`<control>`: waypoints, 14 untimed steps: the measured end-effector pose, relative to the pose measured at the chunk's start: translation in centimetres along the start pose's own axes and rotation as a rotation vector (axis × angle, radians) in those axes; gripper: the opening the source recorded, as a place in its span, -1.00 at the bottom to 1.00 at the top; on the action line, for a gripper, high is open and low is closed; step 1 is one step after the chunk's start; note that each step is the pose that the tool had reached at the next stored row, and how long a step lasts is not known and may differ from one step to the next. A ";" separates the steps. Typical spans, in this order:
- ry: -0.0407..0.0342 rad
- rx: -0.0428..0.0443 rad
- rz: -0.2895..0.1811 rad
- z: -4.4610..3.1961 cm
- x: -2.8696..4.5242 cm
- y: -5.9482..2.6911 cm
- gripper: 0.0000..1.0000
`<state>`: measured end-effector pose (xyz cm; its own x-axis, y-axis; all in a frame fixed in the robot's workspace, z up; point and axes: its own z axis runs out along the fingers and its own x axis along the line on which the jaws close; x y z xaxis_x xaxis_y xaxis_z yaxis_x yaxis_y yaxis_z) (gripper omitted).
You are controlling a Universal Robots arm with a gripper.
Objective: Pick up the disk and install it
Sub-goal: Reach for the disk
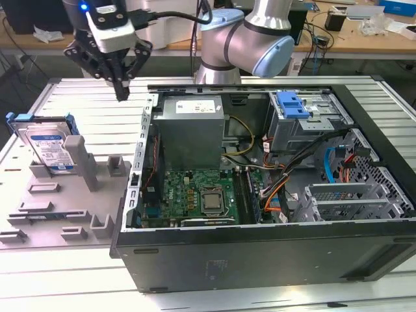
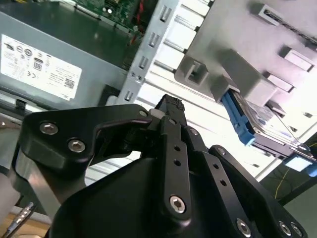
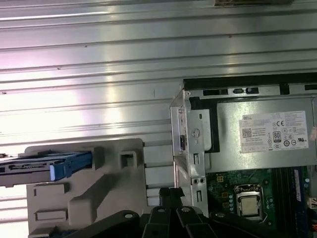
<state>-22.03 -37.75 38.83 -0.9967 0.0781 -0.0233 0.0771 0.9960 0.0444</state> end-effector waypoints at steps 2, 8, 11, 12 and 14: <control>0.0000 0.0002 0.000 0.05 0.92 0.14 -0.79; -0.0001 0.0006 0.001 0.17 3.15 0.57 -0.79; -0.0001 0.0009 0.002 0.24 4.35 0.80 -0.79; -0.0001 0.0010 0.002 0.27 4.74 0.87 -0.79; -0.0001 0.0011 0.002 0.35 5.71 1.03 -0.79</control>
<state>-27.63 -36.27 38.40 -0.9965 0.0801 -0.0234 0.0790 0.9959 0.0433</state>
